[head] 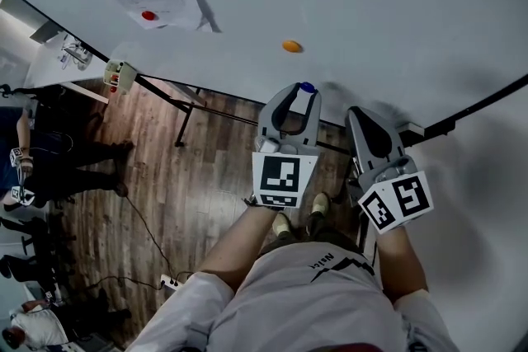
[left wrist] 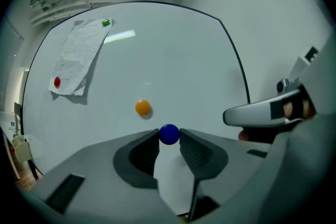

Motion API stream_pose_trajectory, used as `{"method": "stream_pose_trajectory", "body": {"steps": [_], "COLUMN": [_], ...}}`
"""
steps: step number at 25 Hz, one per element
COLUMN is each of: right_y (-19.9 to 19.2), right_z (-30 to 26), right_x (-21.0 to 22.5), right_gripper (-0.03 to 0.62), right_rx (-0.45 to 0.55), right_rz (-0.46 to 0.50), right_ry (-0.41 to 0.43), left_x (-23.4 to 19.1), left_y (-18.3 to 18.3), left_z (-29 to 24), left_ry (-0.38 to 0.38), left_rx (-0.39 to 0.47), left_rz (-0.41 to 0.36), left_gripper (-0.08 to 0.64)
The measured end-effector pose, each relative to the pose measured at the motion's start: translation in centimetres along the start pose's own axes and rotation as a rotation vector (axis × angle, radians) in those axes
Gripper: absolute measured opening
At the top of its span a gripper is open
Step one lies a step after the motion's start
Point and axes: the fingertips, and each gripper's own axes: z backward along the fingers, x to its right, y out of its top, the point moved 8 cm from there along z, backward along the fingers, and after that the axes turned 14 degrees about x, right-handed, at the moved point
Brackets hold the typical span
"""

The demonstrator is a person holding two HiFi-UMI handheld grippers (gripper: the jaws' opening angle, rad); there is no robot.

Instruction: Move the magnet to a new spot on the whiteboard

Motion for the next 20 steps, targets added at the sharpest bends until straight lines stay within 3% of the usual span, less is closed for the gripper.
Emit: {"method": "stream_pose_trajectory", "body": {"steps": [20], "right_y": [5.2], "right_z": [3.6], "right_x": [-2.9], "right_gripper": [0.012], "right_rx": [0.083], "right_rz": [0.085], "right_ry": [-0.059], "left_x": [4.2], "left_y": [8.8], "left_z": [5.2], "left_ry": [-0.174], "left_rx": [0.097], "left_rz": [0.071], "left_gripper": [0.127]}}
